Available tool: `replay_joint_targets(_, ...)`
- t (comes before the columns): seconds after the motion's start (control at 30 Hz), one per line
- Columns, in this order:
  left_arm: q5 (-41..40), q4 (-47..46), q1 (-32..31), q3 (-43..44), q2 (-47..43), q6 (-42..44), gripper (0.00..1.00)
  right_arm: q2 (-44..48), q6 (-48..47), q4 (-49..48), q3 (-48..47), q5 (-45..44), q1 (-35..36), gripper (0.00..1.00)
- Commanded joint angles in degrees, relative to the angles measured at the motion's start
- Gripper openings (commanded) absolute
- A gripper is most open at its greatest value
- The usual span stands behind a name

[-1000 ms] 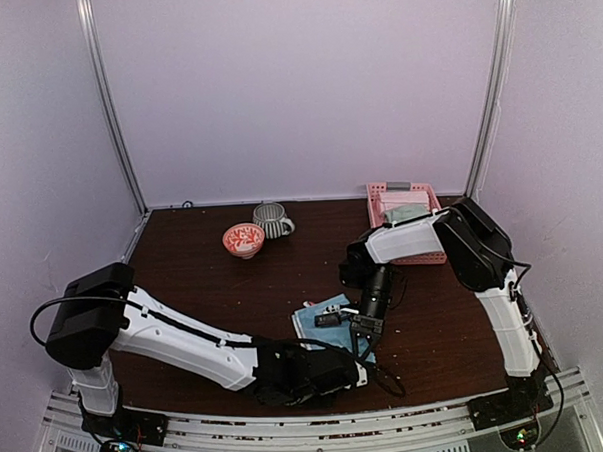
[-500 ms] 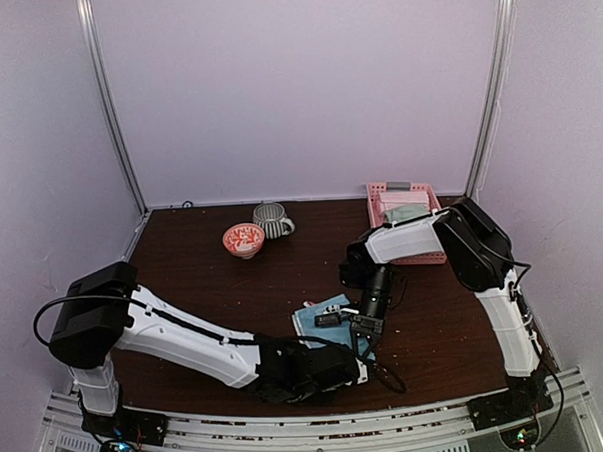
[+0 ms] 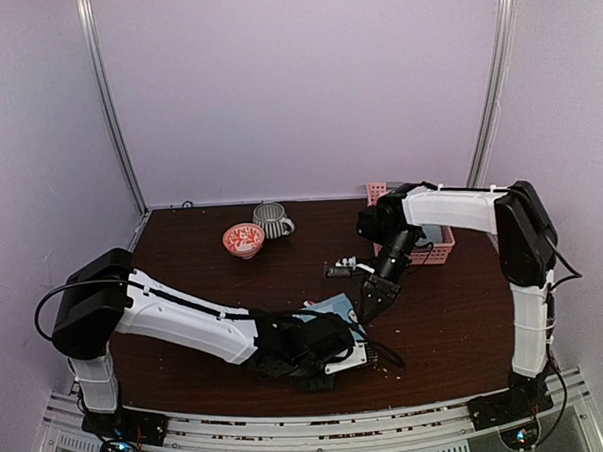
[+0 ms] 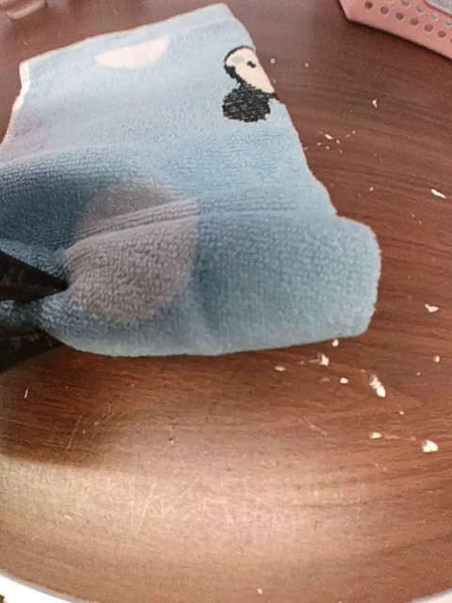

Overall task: Roll the towels
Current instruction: Roll the towel at the center of the board.

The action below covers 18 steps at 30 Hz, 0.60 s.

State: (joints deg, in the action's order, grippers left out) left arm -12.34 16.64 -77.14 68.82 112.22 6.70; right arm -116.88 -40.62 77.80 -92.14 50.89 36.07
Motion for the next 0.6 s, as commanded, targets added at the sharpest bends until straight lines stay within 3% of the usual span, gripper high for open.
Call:
replay_joint_targets(0.0,19.9,5.6,3.9,-0.1,0.9,-2.7,0.04,9.6,-0.7,-1.4,-1.0,0.8,-5.6,0.25)
replay_joint_targets(0.17,39.4,6.3,10.3,2.2,2.2,-6.1,0.02,23.0,1.6,-11.2,5.7,2.6,-12.9,0.23)
replay_joint_targets(0.3,56.5,4.9,15.6,2.4,5.1,-10.2,0.02,33.8,1.5,-18.7,15.7,3.0,-14.4,0.25)
replay_joint_targets(0.47,68.3,4.7,18.5,5.3,10.1,-15.4,0.02,43.4,-7.6,-18.4,24.9,2.7,-13.6,0.29)
replay_joint_targets(0.57,71.9,3.3,20.1,5.9,12.1,-18.7,0.01,47.1,-10.6,-19.8,30.0,-1.9,-9.5,0.3)
